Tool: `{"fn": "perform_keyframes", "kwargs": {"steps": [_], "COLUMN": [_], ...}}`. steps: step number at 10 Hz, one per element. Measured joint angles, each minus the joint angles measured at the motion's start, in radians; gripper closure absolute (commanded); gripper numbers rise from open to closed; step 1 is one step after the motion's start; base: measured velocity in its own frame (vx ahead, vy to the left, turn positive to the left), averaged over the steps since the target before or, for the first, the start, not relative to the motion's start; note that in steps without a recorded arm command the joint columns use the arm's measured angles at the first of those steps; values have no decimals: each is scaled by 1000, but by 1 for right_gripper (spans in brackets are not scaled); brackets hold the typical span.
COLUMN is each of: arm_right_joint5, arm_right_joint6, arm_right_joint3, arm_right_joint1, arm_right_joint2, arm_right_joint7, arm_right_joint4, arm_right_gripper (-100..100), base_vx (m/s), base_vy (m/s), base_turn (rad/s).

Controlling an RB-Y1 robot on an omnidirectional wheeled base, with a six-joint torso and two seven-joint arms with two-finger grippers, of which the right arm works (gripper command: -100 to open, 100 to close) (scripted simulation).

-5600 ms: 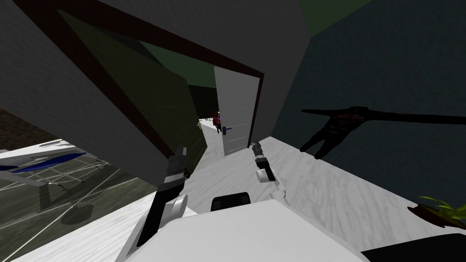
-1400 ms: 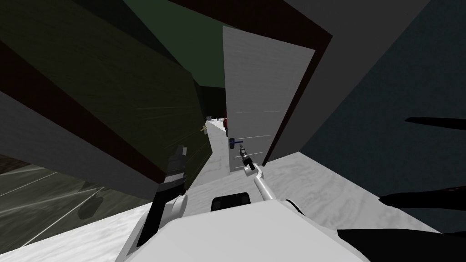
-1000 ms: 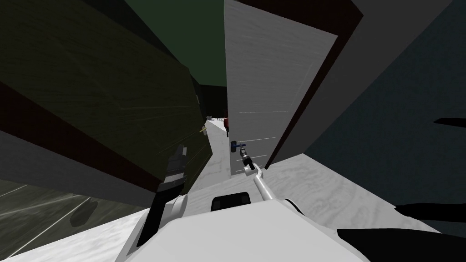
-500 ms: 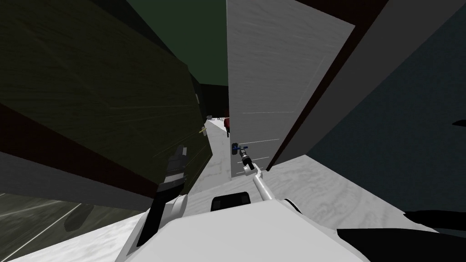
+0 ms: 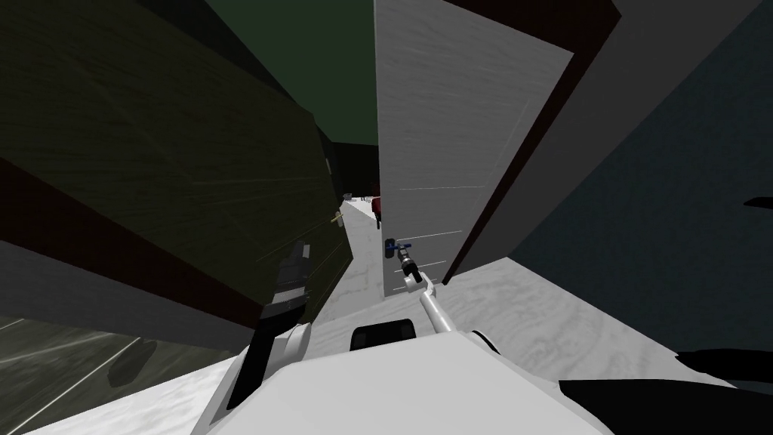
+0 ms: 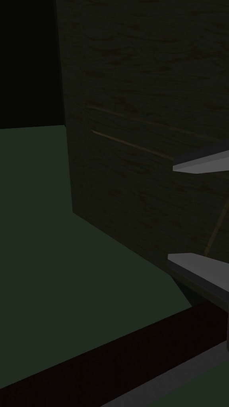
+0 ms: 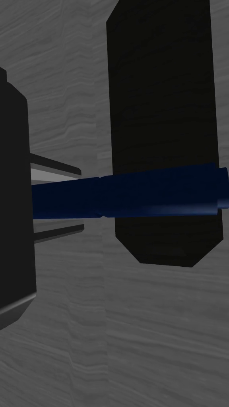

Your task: Push the door open

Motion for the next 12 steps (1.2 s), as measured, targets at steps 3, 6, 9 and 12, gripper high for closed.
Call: {"fn": "perform_keyframes", "kwargs": {"steps": [3,6,9,12], "arm_right_joint5": [-1,-5,-9,-12], "arm_right_joint6": [9,0,-7,5], "arm_right_joint3": [-16,-49,-81,-113], "arm_right_joint1": [17,-9,-3,-3], "arm_right_joint2": [-10,-21,-34,-37], "arm_right_joint7": [9,19,29,40], "arm_right_joint4": [-19,6,1,-5], "arm_right_gripper": [100,100,100,100], "base_vx": [173,184,150,122], "base_vy": [78,100,88,86], "base_turn": [-43,-76,-74,-68]}}
